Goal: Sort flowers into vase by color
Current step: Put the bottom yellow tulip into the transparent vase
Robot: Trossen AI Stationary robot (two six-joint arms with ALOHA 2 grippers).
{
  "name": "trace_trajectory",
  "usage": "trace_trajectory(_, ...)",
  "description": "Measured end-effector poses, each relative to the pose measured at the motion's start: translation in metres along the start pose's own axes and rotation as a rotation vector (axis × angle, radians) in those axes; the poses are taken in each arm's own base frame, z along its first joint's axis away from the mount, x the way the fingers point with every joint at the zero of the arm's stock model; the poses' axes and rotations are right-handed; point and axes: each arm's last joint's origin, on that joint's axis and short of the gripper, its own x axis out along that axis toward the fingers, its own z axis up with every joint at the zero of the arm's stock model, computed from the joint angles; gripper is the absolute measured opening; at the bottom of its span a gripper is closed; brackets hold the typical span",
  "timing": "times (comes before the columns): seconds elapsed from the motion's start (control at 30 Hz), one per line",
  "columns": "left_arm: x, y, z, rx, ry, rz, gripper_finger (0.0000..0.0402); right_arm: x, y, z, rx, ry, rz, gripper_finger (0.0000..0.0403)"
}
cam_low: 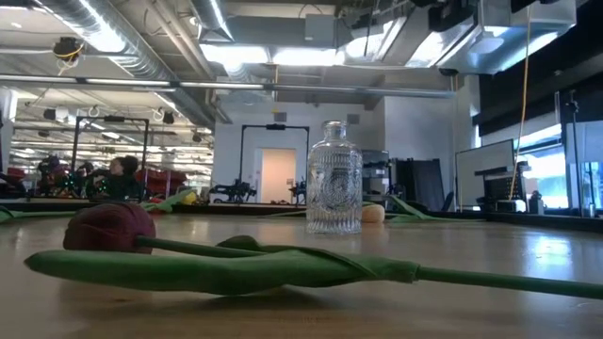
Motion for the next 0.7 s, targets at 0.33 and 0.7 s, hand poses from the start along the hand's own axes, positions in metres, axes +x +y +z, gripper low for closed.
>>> trace_trajectory(0.33, 0.032, -0.028, -0.001, 0.136, 0.050, -0.087, 0.0154, 0.000, -0.001, -0.002, 0.050, 0.059, -0.008, 0.0005)
trace_trajectory(0.7, 0.065, -0.056, -0.021, 0.364, 0.072, -0.068, 0.0154, 0.000, -0.002, -0.001, 0.096, 0.044, -0.022, 0.0005)
